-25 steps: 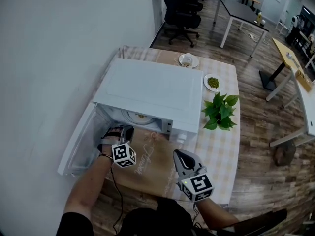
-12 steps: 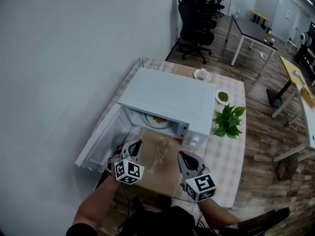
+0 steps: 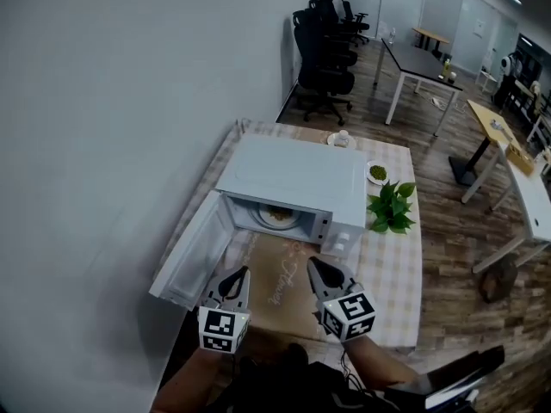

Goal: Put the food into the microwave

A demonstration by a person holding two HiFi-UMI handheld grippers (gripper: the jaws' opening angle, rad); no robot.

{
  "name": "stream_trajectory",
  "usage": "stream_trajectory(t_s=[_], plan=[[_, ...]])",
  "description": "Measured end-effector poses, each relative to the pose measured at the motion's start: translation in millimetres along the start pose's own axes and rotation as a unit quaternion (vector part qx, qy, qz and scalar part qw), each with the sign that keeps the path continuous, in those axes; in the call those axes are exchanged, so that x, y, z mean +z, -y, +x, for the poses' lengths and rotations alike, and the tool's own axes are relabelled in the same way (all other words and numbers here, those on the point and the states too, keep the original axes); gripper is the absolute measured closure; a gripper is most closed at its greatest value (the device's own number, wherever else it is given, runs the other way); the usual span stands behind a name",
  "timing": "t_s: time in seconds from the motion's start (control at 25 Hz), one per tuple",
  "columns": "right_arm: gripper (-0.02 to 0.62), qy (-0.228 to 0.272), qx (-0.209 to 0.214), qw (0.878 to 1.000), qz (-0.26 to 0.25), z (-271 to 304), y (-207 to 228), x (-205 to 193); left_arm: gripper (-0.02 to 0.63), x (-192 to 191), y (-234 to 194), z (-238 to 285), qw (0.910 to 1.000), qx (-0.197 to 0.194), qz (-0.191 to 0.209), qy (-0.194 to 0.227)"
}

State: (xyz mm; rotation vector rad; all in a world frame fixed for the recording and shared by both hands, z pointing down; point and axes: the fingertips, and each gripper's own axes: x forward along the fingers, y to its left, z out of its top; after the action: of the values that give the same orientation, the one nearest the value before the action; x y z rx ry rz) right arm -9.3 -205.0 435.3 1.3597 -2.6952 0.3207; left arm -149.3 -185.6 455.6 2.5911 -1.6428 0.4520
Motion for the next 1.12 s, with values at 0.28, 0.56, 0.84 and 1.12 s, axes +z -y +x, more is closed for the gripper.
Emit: stream_trajectory(t_s=[0.28,0.56,0.84,1.12], plan=[[0.586,0.035,-0.018,0.999,-0.004,-0.7,-18.8,26.1,0.598,45.0,-13.0,-48.2,0.9961,0.008,-0.051,0.072],[0.586,0.021,-0.014,1.0,-0.009,7.7,-35.7,27.3,0.598,57.4,-34.2,-64.4,0.9942,0.006,-0.065,0.086],[0.586,0.028,-0.011,1.0,-0.009,13.5,-43.6,34.0,0.598,62.6,-38.0,-67.9,0.9942,0.001,-0.053,0.093],[0.586,0.022,-0.017,1.0,-0.009,15.9,-43.5,31.7,0.598,62.6,-44.9,-63.7,0.9944,0.004,-0.053,0.092]])
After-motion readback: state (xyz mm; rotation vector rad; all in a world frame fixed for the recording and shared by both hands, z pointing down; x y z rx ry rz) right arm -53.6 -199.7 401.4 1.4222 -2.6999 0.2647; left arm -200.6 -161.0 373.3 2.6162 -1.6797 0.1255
